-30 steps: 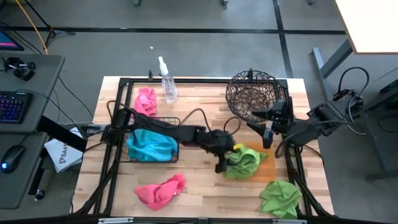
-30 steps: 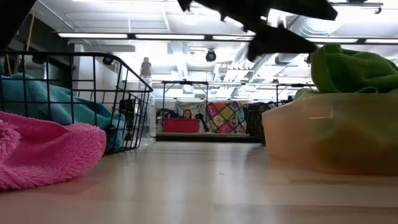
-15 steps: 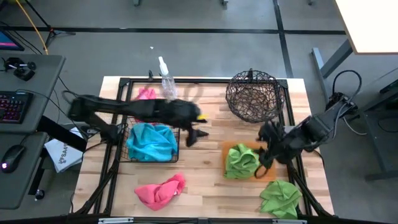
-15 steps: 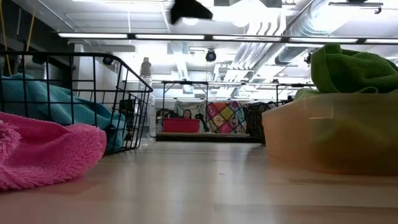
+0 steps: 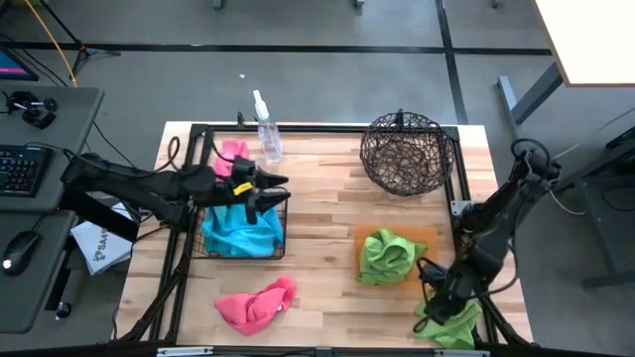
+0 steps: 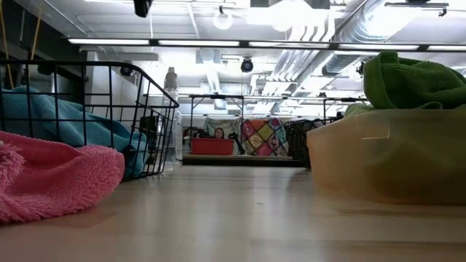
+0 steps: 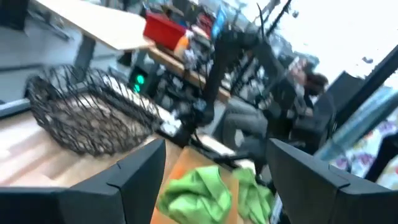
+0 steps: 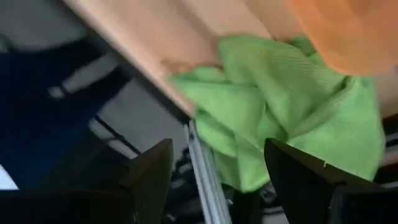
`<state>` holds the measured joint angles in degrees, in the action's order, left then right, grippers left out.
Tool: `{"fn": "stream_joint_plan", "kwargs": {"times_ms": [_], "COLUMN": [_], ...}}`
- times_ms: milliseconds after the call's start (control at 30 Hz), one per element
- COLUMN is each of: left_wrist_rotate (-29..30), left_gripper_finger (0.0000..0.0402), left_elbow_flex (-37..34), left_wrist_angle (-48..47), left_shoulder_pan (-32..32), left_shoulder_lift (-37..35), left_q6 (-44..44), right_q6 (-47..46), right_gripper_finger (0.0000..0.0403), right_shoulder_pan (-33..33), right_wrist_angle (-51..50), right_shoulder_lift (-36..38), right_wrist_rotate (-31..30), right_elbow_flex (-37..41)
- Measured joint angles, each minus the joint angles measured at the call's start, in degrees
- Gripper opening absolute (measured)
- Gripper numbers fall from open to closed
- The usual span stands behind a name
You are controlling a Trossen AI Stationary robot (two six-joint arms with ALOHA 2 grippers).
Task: Sort microfiber towel by color & place in baskets
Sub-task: Put the green microfiber towel into the orange bin
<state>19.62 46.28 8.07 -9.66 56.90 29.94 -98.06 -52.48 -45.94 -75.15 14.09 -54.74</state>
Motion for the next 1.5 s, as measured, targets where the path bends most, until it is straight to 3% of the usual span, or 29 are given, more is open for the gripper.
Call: {"fn": "stream_joint_plan", "kwargs": {"times_ms": [200,367,700,800,967,1067,1267,1500], "left_wrist_rotate": [2.3,2.3,1.84,1.85,2.35,2.56,4.91,4.7], "left_gripper_finger": [0.0263,0.0263,0.0263,0.0263,0.0263,0.0263,0.0263,0.0263], "left_elbow_flex": [-0.5,-0.5,-0.5,-0.5,-0.49,-0.47,-0.45,-0.43], "left_wrist_angle": [-0.03,-0.04,-0.3,-0.27,0.58,2.13,2.95,5.89], "left_shoulder_pan": [-0.58,-0.58,-0.53,-0.49,-0.43,-0.42,-0.42,-0.38], "left_shoulder_lift": [-0.91,-0.91,-0.89,-0.89,-0.89,-0.89,-0.89,-0.89], "left_q6": [-0.12,-0.13,-0.79,-1.9,-3.65,-5.19,-6.07,-4.68], "right_q6": [-9.96,-9.97,-6.49,-5.04,-0.69,2.23,17.42,37.82], "right_gripper_finger": [0.0247,0.0247,0.0243,0.0203,0.0027,0.0023,0.001,0.0004], "right_shoulder_pan": [-0.47,-0.39,-0.84,-0.84,-0.84,-0.62,2.28,4.94], "right_wrist_angle": [1.71,-4.24,1.25,2.42,0.18,-2.55,-3.99,-9.77], "right_shoulder_lift": [-2.58,-5.87,-13.51,-14.93,-15.22,-14.34,-10.4,-6.04], "right_wrist_rotate": [3.13,3.47,7.67,8.98,8.34,6.91,-7.96,-38.39], "right_elbow_flex": [6.19,6.67,6.66,6.14,0.92,-4.94,-20.91,-38.83]}}
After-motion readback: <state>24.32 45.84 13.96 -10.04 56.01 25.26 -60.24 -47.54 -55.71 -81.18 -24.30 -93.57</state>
